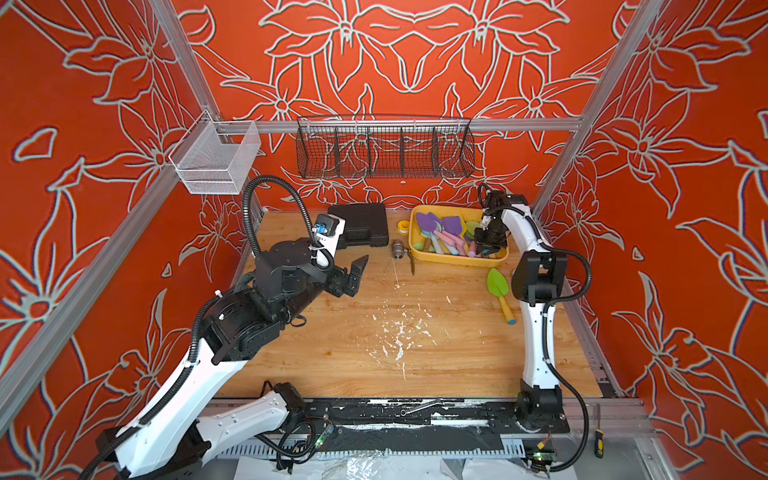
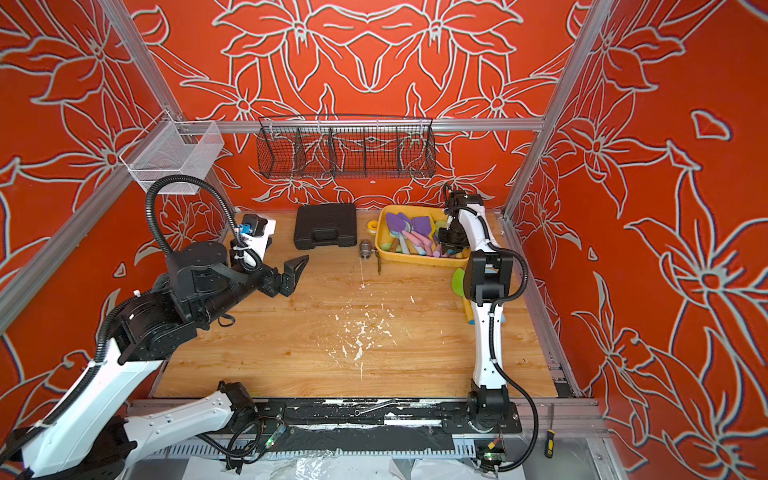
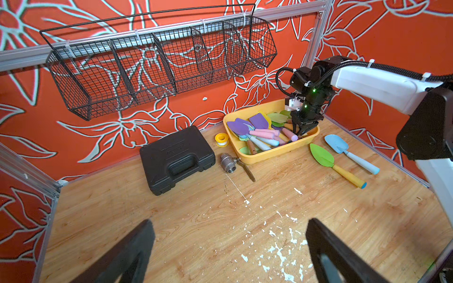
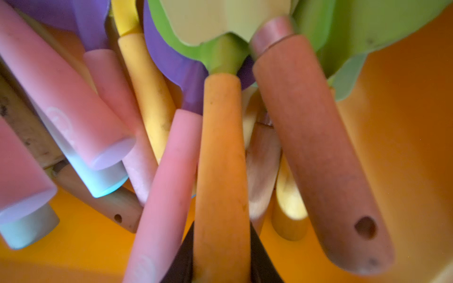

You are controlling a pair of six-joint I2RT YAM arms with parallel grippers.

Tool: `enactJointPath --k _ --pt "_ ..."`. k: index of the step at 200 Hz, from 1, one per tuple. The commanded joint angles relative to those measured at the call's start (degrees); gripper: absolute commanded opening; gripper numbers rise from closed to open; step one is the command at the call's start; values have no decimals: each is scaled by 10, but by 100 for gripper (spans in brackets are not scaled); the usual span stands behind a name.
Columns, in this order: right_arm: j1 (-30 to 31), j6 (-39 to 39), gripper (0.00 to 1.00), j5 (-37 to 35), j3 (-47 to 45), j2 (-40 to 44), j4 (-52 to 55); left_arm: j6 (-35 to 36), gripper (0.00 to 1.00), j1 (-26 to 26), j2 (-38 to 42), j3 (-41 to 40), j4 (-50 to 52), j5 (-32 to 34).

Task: Take the shovel out of the storage box
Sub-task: Pick up the shovel from the storage box.

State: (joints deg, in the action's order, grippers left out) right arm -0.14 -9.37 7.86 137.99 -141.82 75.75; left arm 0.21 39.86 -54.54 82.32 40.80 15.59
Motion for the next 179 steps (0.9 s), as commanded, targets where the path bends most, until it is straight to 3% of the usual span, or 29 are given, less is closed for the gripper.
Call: enactJointPath --k 1,15,77,179 --pt "0 -4 5 -9 15 8 38 5 97 3 3 -11 -17 -4" --pt "-1 -9 0 -8 11 14 44 5 97 3 2 -11 -19 -8" --pt "0 -34 0 13 -35 81 41 9 97 3 0 -8 -31 -28" --pt "-1 -157 0 222 -286 281 -119 19 97 3 18 -28 -55 -48"
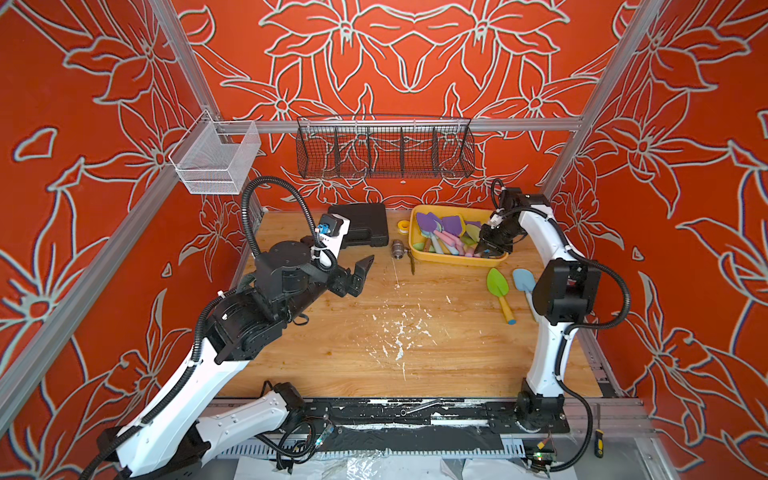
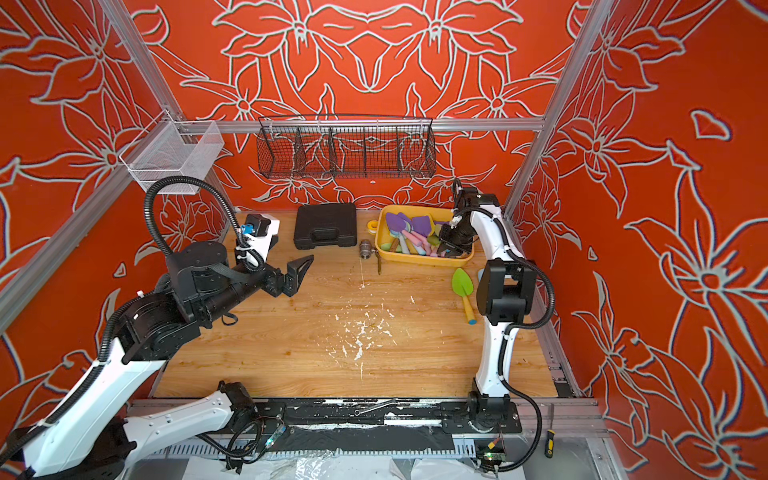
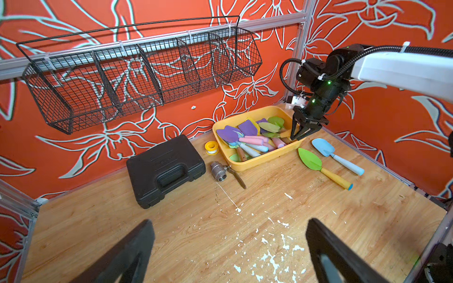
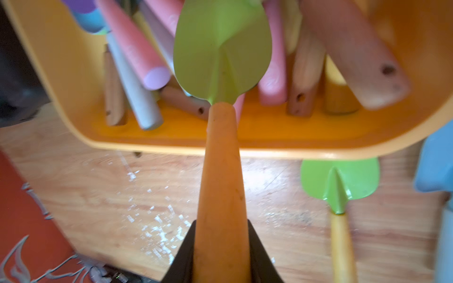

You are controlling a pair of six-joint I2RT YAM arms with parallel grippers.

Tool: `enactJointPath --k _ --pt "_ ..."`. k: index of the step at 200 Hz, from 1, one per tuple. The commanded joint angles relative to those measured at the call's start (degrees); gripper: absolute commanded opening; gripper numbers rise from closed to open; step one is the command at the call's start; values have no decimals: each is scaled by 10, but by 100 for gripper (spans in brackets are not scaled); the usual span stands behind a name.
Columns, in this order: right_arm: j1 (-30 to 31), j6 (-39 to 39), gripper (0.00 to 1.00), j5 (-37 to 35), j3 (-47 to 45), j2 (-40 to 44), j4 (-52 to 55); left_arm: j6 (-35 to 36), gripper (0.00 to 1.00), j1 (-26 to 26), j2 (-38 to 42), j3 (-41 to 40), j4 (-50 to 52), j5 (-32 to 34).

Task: Take the shovel out of the storage box
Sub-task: Pick up the shovel from the storage box, then place the shovel at the center of the board.

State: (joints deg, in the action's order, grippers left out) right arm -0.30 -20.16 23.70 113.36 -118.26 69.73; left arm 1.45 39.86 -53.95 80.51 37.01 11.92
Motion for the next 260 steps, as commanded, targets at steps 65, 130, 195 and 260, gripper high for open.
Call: enactJointPath --k 65,130,195,260 --pt "1 -85 0 128 -125 114 -112 5 97 4 30 -26 -24 -17" --pt "22 -113 0 27 -330 334 -169 -9 97 3 39 -42 -31 -32" --pt "122 -149 0 -160 -650 567 -313 -22 97 3 17 -54 -54 -75" --pt "155 -118 0 -211 -709 502 -413 -37 97 3 5 -62 -70 -89"
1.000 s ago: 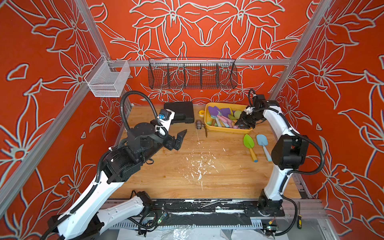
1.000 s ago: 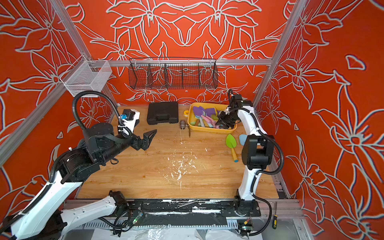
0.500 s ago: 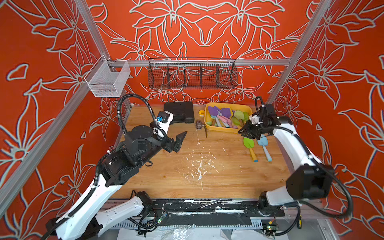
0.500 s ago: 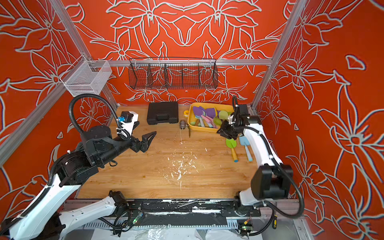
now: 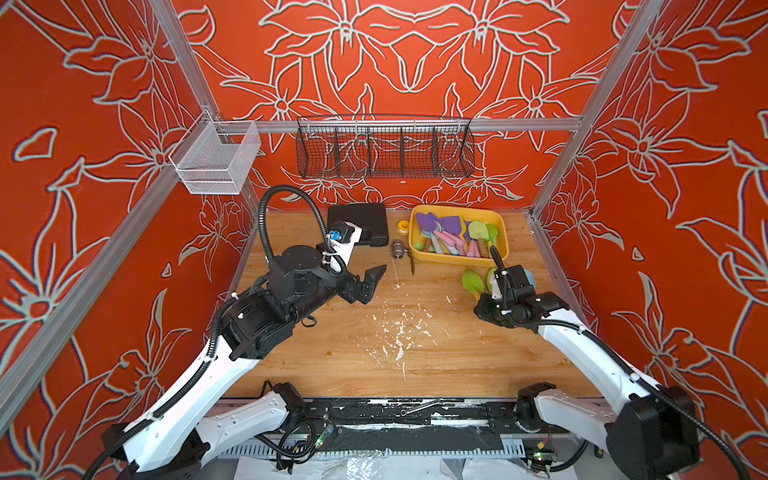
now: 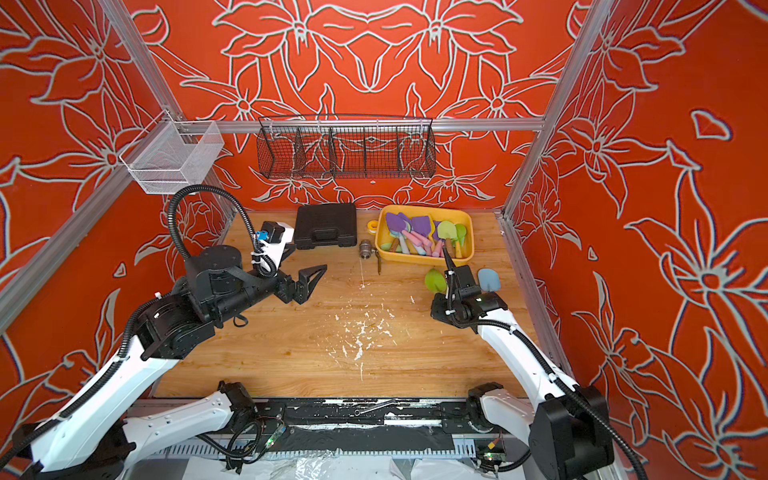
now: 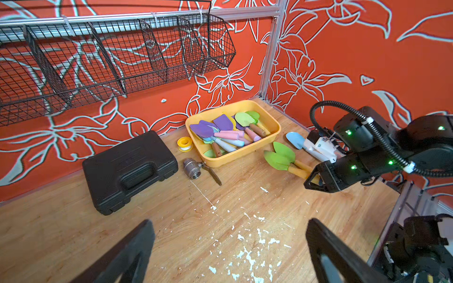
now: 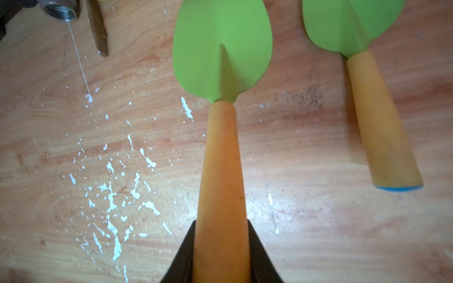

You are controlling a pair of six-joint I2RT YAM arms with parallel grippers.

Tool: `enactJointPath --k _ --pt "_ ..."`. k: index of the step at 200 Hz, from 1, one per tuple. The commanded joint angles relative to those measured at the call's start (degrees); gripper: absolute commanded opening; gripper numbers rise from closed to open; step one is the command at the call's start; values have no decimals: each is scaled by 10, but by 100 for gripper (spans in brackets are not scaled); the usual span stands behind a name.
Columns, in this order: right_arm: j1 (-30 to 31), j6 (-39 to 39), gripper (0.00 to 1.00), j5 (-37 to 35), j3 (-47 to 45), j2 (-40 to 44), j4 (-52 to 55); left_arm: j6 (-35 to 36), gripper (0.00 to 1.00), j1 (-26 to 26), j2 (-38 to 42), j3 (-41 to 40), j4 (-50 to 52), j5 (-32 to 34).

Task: Take the shovel out of the storage box
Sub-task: Place the shovel at the center of the board.

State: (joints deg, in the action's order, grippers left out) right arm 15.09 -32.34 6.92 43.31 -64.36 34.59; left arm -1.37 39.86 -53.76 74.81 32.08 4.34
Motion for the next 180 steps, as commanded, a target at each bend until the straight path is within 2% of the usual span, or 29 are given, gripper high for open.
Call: enactJointPath --k 1,65,86,100,180 --pt "1 4 0 -44 -8 -39 -62 -9 97 3 3 -5 -20 -13" --pt "2 -14 0 -40 -37 -122 -121 -14 97 3 14 -18 -13 -6" --pt "2 -9 35 -40 -42 -135 -112 -19 97 3 17 -21 -9 -2" --pt "2 -7 43 -41 -40 -147 -101 -20 97 3 13 -14 3 -5" --pt "3 8 44 -61 -27 -168 -75 -13 97 3 15 -17 5 4"
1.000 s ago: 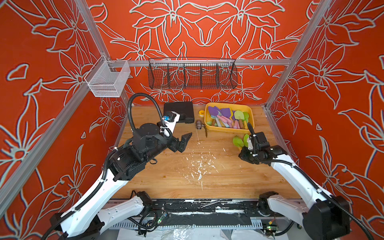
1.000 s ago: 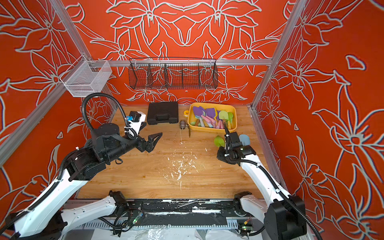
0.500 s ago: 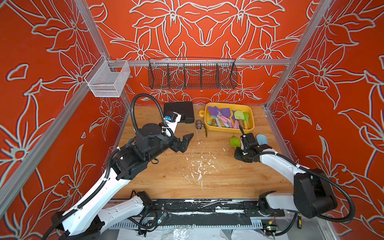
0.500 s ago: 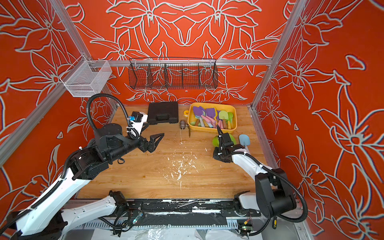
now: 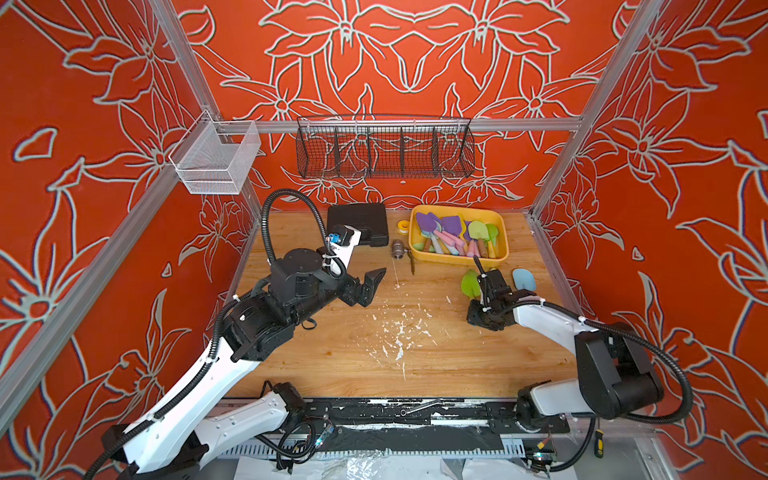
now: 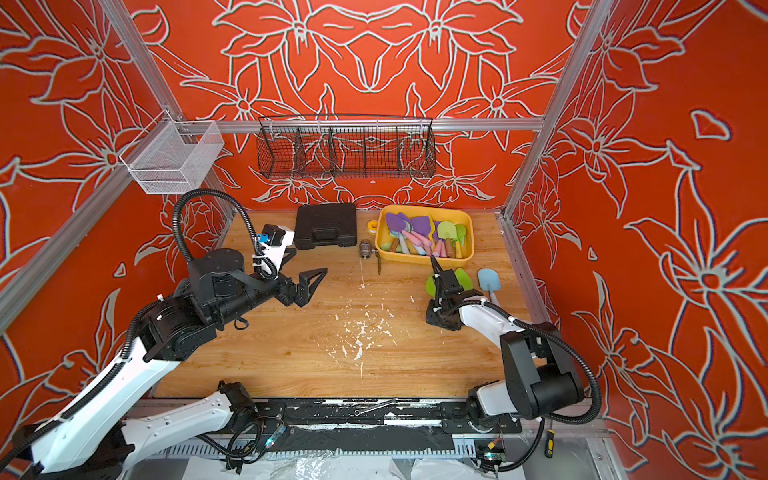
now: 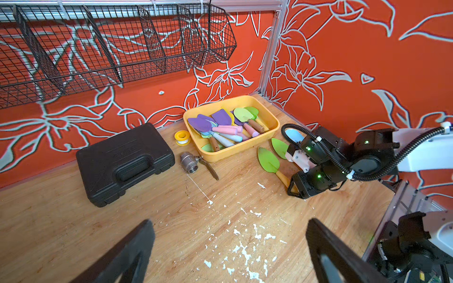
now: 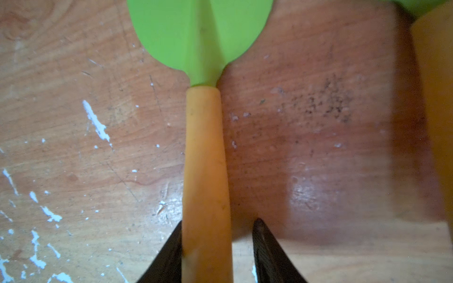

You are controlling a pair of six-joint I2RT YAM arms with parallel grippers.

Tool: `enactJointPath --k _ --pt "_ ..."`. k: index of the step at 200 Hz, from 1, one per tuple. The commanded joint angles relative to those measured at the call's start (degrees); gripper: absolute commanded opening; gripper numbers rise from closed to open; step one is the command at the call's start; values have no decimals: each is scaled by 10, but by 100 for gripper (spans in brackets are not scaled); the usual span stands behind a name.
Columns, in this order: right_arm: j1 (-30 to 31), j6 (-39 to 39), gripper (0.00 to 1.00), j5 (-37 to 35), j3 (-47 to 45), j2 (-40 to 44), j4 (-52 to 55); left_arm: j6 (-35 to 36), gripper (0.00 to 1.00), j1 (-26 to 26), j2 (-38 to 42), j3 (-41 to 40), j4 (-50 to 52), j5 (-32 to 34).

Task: Take the shovel out of the storage box
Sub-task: Place the shovel at the center of the board, then pick up the shovel from the storage box.

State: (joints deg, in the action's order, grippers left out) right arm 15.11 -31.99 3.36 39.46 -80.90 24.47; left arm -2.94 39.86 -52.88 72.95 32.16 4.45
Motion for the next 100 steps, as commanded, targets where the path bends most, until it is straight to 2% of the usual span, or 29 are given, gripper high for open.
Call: enactJointPath --k 1,32,70,86,100 --pt "2 4 44 -26 12 -2 26 3 97 3 6 2 4 3" --pt "2 13 46 -33 26 15 49 1 97 3 7 0 2 2" --pt "2 10 67 -6 62 68 88 3 97 3 4 4 3 9" --pt "2 14 76 13 106 97 120 3 97 3 2 5 6 13" --pt "-1 19 87 -8 153 115 152 6 97 3 -1 7 8 14"
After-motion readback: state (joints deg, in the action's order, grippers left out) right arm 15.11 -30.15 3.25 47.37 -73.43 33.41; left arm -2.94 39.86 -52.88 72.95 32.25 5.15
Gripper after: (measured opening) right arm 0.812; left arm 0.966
